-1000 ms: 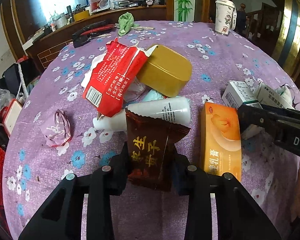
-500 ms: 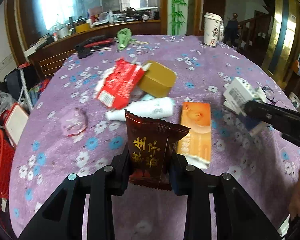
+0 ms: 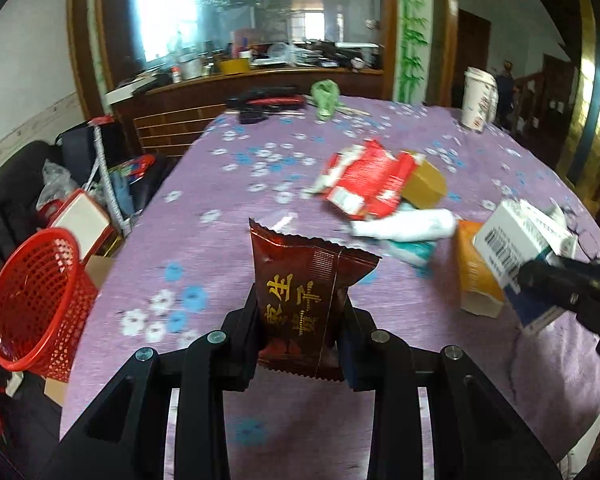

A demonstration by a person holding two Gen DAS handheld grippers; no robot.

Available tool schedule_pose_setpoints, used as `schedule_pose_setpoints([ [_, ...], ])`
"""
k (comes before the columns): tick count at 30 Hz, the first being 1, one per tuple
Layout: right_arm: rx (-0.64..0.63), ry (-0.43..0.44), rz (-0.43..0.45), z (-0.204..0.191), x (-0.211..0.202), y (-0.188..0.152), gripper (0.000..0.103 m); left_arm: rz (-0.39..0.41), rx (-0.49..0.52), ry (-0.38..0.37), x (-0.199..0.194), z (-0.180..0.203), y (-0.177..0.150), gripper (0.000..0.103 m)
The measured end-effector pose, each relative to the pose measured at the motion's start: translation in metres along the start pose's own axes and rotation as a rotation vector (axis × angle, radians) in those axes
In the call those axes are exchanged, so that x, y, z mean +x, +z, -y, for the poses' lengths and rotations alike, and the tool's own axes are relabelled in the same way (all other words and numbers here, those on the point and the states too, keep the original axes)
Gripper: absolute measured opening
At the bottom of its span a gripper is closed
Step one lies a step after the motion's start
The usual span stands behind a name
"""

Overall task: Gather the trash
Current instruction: 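Carry both items over the red basket and open both tools to drop them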

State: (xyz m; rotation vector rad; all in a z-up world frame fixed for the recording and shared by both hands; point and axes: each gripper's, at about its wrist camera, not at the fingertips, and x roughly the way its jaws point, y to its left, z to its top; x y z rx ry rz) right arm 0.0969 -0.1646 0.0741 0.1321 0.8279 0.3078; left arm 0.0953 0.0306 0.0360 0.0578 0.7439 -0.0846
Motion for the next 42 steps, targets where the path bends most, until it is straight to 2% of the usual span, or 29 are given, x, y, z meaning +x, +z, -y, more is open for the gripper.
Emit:
schedule_pose_setpoints([
  [11,-0.146,0.097,-0.083,-0.082,0.042,0.037,0.037,0.017,-0.114,0.082,-0.005,-0.095,0.006,0.031],
  [19,-0.283,0.238,-0.164,-0.181,0.092,0.065,0.037,0.007,-0.216,0.181,-0.011,-0.182,0.003,0.031],
  [26,-0.354,0.346,-0.228,-0.257,0.14,0.072,0.038,-0.025,-0.362,0.276,-0.012,-0.258,-0.013,0.031],
  [28,-0.354,0.388,-0.254,-0.275,0.154,0.073,0.038,-0.036,-0.386,0.287,-0.011,-0.27,-0.016,0.031],
  [35,-0.361,0.435,-0.256,-0.317,0.185,0.081,0.039,-0.04,-0.449,0.327,-0.009,-0.305,-0.021,0.033],
  [36,-0.365,0.435,-0.252,-0.32,0.187,0.082,0.041,-0.033,-0.456,0.322,-0.011,-0.307,-0.022,0.034],
  [37,-0.367,0.428,-0.245,-0.323,0.189,0.082,0.05,-0.032,-0.465,0.325,-0.011,-0.309,-0.021,0.046],
  [38,-0.364,0.425,-0.235,-0.322,0.188,0.082,0.053,-0.028,-0.472,0.339,-0.012,-0.31,-0.021,0.061],
  [39,-0.358,0.428,-0.228,-0.32,0.186,0.082,0.054,-0.018,-0.473,0.349,-0.014,-0.311,-0.021,0.065],
  [42,-0.352,0.425,-0.197,-0.304,0.171,0.083,0.054,0.007,-0.448,0.382,-0.019,-0.306,-0.02,0.066],
])
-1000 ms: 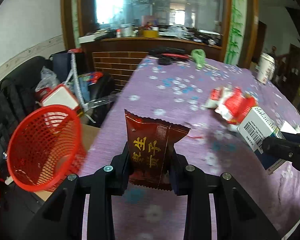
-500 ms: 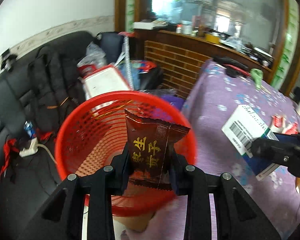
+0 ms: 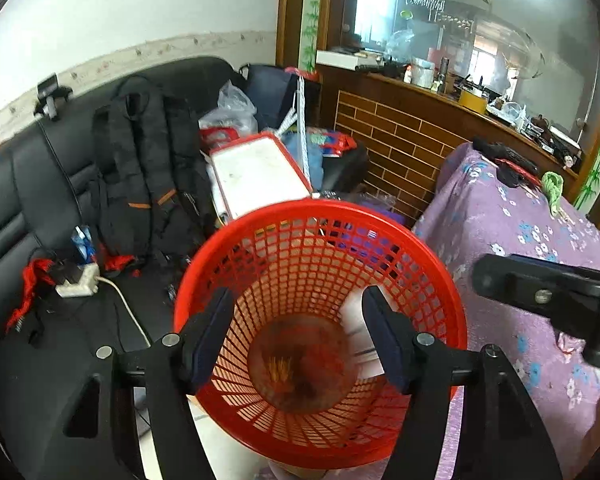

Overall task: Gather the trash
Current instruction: 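Carry both items over the red basket and open both tools to drop them, then grasp the clear plastic bag with the left tool while the right tool grasps the orange box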

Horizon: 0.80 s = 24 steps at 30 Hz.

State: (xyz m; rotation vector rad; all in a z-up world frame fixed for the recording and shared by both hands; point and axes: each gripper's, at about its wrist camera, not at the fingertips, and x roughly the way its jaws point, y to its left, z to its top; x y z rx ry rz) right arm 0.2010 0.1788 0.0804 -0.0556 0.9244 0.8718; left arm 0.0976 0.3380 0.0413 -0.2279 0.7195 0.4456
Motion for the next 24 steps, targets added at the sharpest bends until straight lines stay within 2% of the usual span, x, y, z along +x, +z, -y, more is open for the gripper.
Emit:
schedule_pose_setpoints([
  [2,0.005,-0.004,0.02,0.005,-0.013,-0.005,0.054,0.001,0.006,-0.005,-0.004,0.005,-0.002,0.066],
  [4,0.012,-0.02,0.034,0.014,-0.029,-0.015,0.054,0.011,0.017,-0.04,-0.013,0.013,-0.003,0.066],
  [7,0.035,-0.058,0.052,0.03,-0.057,-0.037,0.055,0.031,0.068,-0.078,-0.026,0.036,-0.009,0.068],
  [10,0.071,-0.094,0.063,0.051,-0.086,-0.065,0.055,0.026,0.131,-0.15,-0.038,0.07,-0.021,0.07],
  [16,0.223,-0.167,0.094,0.112,-0.151,-0.129,0.055,-0.002,0.284,-0.287,-0.058,0.151,-0.052,0.07],
  [24,0.466,-0.287,0.173,0.192,-0.239,-0.216,0.057,-0.082,0.426,-0.401,-0.072,0.244,-0.088,0.07],
])
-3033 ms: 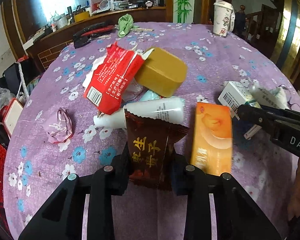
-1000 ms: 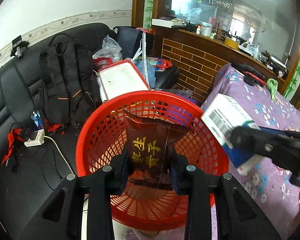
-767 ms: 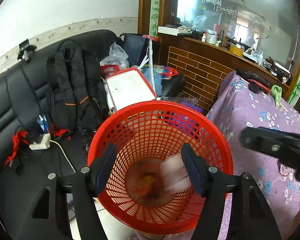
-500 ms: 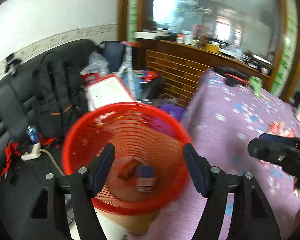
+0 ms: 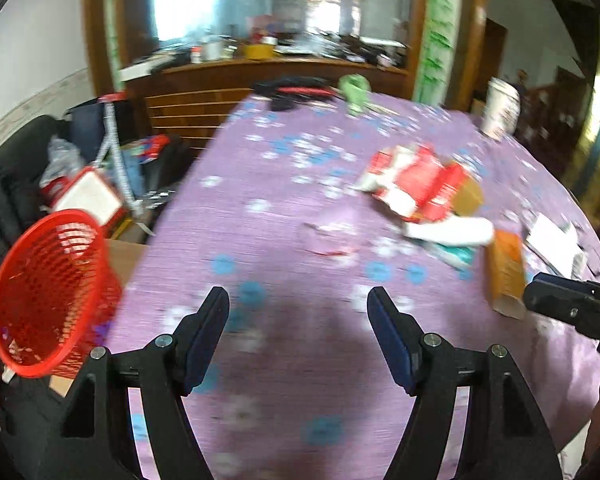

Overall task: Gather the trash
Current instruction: 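Grasp the clear plastic bag with the left tool while the right tool grasps the orange box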

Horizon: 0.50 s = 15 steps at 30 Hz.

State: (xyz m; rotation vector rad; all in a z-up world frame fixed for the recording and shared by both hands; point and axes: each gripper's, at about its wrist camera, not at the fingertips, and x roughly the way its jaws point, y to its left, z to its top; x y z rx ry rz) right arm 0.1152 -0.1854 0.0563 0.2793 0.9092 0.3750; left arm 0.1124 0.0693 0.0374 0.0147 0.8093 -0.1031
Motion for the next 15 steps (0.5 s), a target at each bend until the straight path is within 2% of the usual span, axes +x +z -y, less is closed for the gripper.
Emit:
schedule_pose_setpoints([
  [2,0.058,-0.016,0.007,0.026,-0.01,-0.007,0.059,-0.021,0.045,-0.036,0.004,0.027,-0.001,0.07],
  [6,0.122,-0.066,0.02,0.06,-0.019,-0.011,0.06,-0.034,0.144,-0.061,0.008,0.07,-0.003,0.072],
  [8,0.146,-0.078,0.012,0.068,-0.017,-0.009,0.062,-0.033,0.188,-0.062,0.011,0.084,0.0,0.078],
  [10,0.148,-0.088,0.008,0.068,-0.013,-0.006,0.071,-0.033,0.21,-0.05,0.014,0.085,0.005,0.078],
  [13,0.132,-0.115,-0.016,0.061,0.001,0.002,0.078,-0.052,0.201,-0.033,0.024,0.068,0.021,0.078],
  [15,0.114,-0.164,-0.029,0.052,0.015,0.008,0.08,-0.067,0.17,-0.014,0.033,0.048,0.033,0.079],
])
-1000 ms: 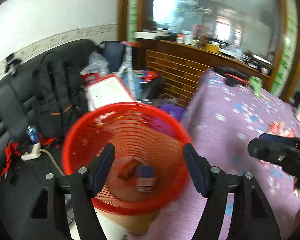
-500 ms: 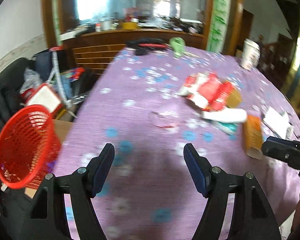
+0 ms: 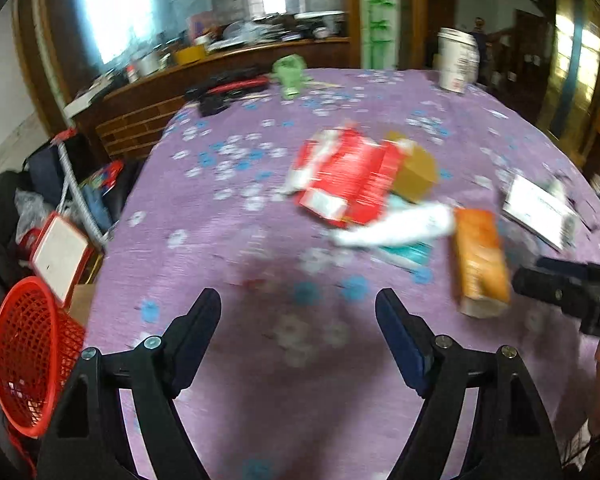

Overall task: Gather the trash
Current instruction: 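Grasp the clear plastic bag with the left tool while the right tool grasps the orange box, then lift both held items and carry them over the red basket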

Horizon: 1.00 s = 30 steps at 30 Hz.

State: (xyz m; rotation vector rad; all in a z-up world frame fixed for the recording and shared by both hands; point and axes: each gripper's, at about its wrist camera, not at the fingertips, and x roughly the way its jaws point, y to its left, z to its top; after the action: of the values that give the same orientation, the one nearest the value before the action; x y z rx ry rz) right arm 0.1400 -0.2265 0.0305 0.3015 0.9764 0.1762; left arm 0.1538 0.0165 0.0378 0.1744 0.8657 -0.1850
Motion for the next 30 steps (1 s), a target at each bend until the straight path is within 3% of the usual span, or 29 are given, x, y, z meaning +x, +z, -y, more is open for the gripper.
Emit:
schedule_pose_setpoints([
  [4,-0.049,-0.102,-0.013,-0.02,0.025,0.006,0.082,-0.02,-0.035,0.054,0.014,-0.039,0.012,0.079],
  [9,-0.073,-0.183,-0.032,-0.023,0.046,0.007,0.081,-0.028,0.0,0.018,0.031,-0.048,0.023,0.081],
  [13,-0.051,-0.189,-0.014,-0.008,0.041,0.006,0.06,-0.037,0.075,0.006,0.047,-0.03,0.025,0.081],
  [21,-0.022,-0.136,0.004,0.018,0.022,-0.002,0.055,-0.09,0.042,0.035,0.08,-0.029,0.027,0.08],
  [22,-0.017,-0.126,0.004,0.019,0.021,-0.003,0.055,-0.096,0.04,0.033,0.083,-0.029,0.026,0.071],
  [23,-0.016,-0.122,0.004,0.02,0.02,-0.004,0.055,-0.107,0.037,0.027,0.086,-0.029,0.025,0.052],
  [30,-0.026,-0.078,0.02,0.014,0.012,-0.011,0.055,-0.101,-0.034,0.009,0.081,-0.03,0.015,0.047],
])
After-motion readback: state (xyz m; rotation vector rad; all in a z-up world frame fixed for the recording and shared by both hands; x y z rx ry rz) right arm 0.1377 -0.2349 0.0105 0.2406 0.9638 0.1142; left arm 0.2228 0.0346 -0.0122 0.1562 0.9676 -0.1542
